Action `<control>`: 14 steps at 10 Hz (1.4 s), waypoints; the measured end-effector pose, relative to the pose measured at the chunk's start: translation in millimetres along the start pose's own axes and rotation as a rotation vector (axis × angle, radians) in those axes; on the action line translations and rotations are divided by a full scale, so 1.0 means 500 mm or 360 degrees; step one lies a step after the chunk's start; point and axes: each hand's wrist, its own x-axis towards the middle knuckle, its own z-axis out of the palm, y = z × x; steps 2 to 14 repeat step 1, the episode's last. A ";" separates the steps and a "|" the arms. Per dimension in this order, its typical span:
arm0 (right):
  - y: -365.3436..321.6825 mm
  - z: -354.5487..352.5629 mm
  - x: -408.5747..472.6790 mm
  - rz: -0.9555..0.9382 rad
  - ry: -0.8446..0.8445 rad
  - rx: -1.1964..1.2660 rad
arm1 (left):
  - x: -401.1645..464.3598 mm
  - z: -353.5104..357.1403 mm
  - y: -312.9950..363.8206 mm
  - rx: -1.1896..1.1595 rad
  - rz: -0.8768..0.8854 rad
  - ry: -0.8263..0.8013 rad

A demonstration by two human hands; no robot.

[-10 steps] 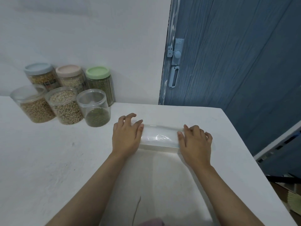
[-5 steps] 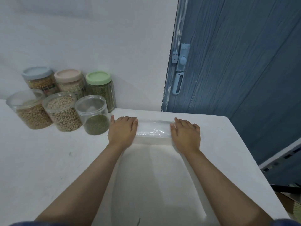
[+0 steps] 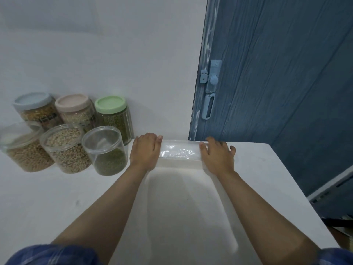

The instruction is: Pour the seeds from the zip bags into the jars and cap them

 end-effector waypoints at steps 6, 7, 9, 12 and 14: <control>-0.009 -0.016 0.007 -0.0024 0.0071 0.0045 | 0.013 -0.002 -0.005 0.0085 -0.0015 -0.0032; -0.009 -0.016 0.007 -0.0024 0.0071 0.0045 | 0.013 -0.002 -0.005 0.0085 -0.0015 -0.0032; -0.009 -0.016 0.007 -0.0024 0.0071 0.0045 | 0.013 -0.002 -0.005 0.0085 -0.0015 -0.0032; -0.009 -0.016 0.007 -0.0024 0.0071 0.0045 | 0.013 -0.002 -0.005 0.0085 -0.0015 -0.0032; -0.009 -0.016 0.007 -0.0024 0.0071 0.0045 | 0.013 -0.002 -0.005 0.0085 -0.0015 -0.0032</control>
